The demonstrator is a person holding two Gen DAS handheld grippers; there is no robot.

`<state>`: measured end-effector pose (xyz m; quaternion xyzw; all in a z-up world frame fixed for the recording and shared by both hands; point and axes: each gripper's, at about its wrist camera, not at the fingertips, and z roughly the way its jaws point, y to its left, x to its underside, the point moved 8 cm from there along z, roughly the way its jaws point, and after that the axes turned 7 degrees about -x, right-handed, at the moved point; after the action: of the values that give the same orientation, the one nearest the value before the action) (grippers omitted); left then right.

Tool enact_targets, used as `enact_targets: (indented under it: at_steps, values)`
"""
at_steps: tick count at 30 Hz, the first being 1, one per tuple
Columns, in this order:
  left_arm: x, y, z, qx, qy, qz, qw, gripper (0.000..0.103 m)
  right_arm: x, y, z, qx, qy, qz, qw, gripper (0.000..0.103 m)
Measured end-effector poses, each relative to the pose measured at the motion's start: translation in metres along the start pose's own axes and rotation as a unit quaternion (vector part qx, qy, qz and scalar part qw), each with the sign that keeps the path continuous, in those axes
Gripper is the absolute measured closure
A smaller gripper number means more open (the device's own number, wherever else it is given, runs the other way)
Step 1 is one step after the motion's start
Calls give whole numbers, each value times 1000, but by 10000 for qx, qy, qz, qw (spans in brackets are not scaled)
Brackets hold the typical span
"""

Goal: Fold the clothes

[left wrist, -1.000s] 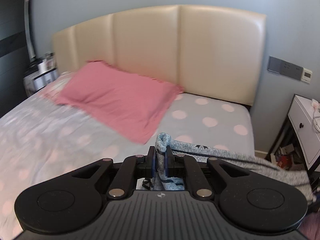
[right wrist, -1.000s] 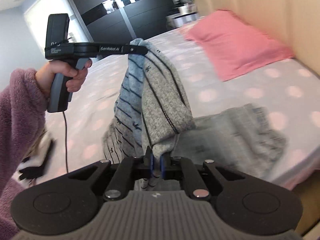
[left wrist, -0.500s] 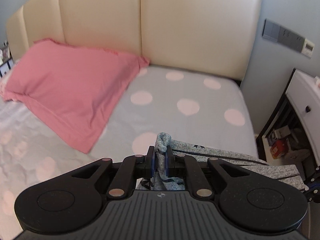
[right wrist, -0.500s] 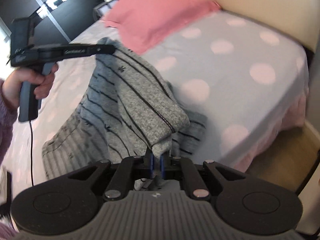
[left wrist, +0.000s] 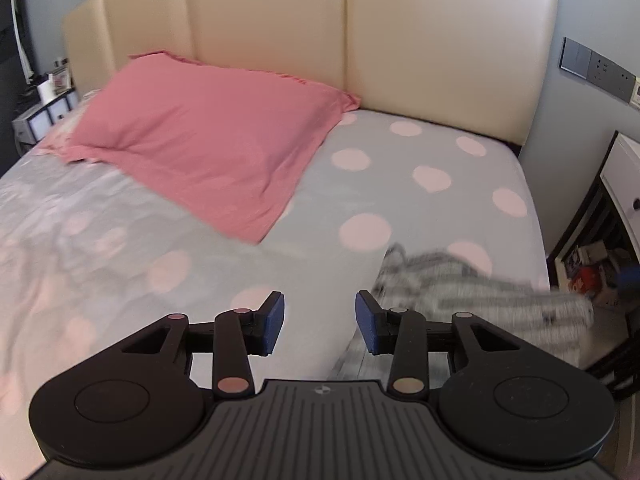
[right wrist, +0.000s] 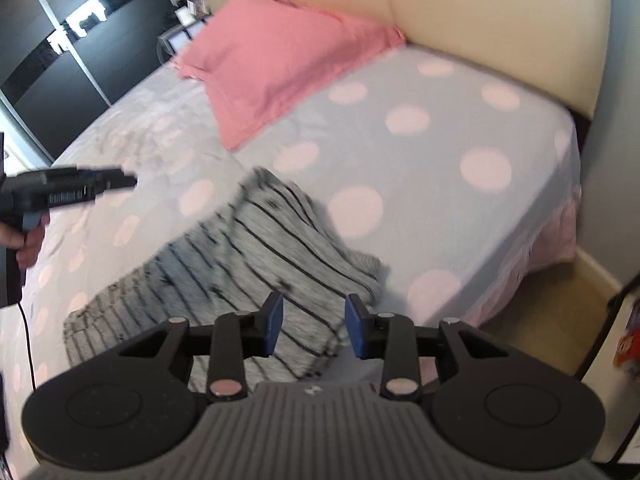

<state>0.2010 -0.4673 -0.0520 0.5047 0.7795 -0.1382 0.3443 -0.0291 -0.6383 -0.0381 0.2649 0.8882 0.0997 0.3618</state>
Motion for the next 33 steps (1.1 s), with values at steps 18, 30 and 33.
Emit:
enact_targets:
  at_steps: [18,30,33]
  values:
    - [207,83,-98,-393,1006,-1797,9778,53,177,229,18,-748,819,-2837,9525,44]
    - [242,92,-60,-145,1073,-2900,9509,53,266,272,84,-289,1223,-3930,9109,44]
    - [240,98,-44,-83,1104,-3195,9411,57,273,270,93,-173,1261,-4098,9033,44]
